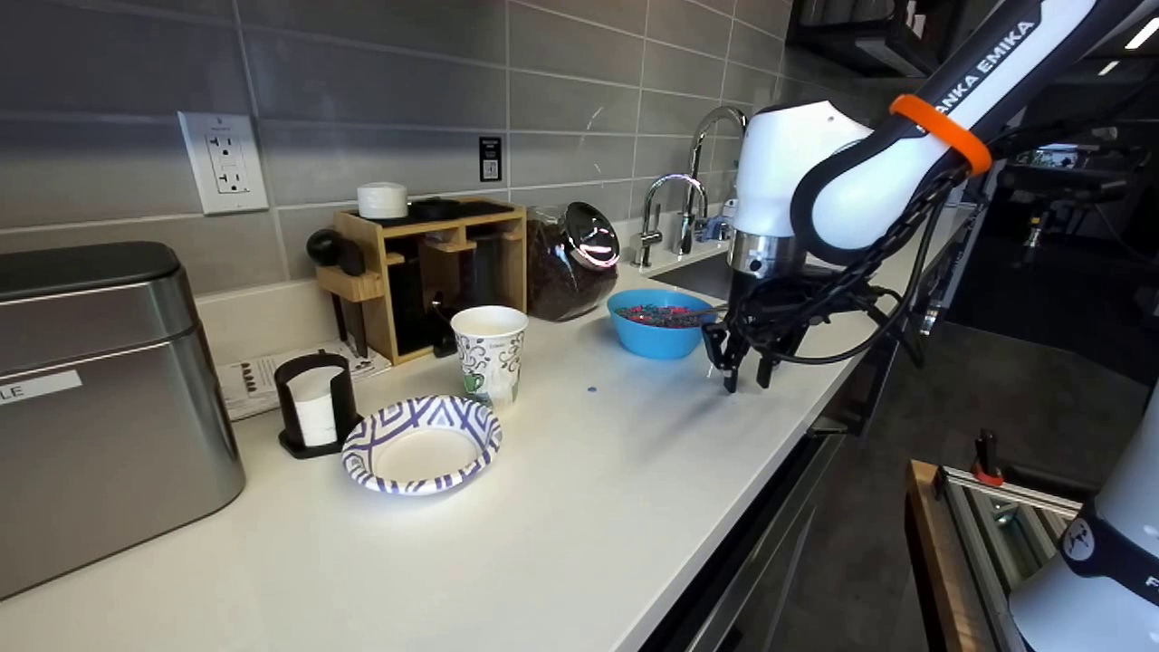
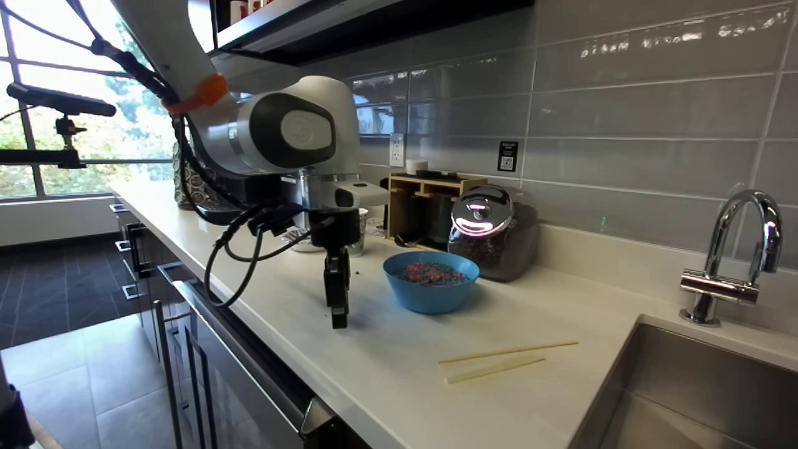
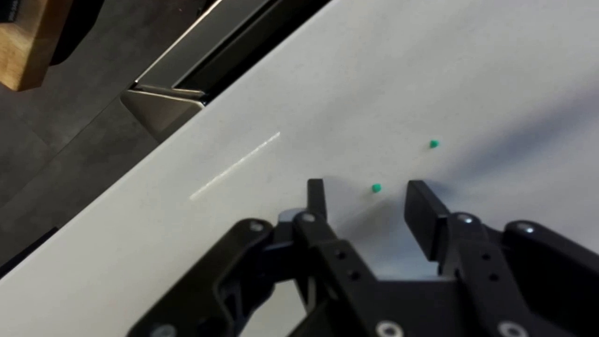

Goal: Put the contents from the countertop into the blue bowl

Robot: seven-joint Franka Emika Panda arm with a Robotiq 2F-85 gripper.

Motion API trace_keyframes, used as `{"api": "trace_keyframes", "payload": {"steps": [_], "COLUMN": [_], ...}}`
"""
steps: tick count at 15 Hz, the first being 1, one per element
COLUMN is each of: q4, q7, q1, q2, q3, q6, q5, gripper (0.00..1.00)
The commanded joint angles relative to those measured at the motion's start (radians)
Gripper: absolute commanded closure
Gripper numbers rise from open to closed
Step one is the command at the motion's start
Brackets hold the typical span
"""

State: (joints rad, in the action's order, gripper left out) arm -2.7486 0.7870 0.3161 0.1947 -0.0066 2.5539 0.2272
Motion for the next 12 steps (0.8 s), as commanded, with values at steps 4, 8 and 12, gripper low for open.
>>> {"api": "trace_keyframes", "payload": {"steps": [4, 8, 12], "q4": [0.001, 0.003, 0.004], "q7": [0.001, 0.001, -0.001], "q1": [-0.032, -0.036, -0.037], "q2": [-0.029, -0.032, -0.036], "q3": [-0.024, -0.026, -0.029], "q6": [0.025, 0.029, 0.03], "q5": [0.007, 0.008, 0.008], "gripper": [0.6, 0.75, 0.95]}}
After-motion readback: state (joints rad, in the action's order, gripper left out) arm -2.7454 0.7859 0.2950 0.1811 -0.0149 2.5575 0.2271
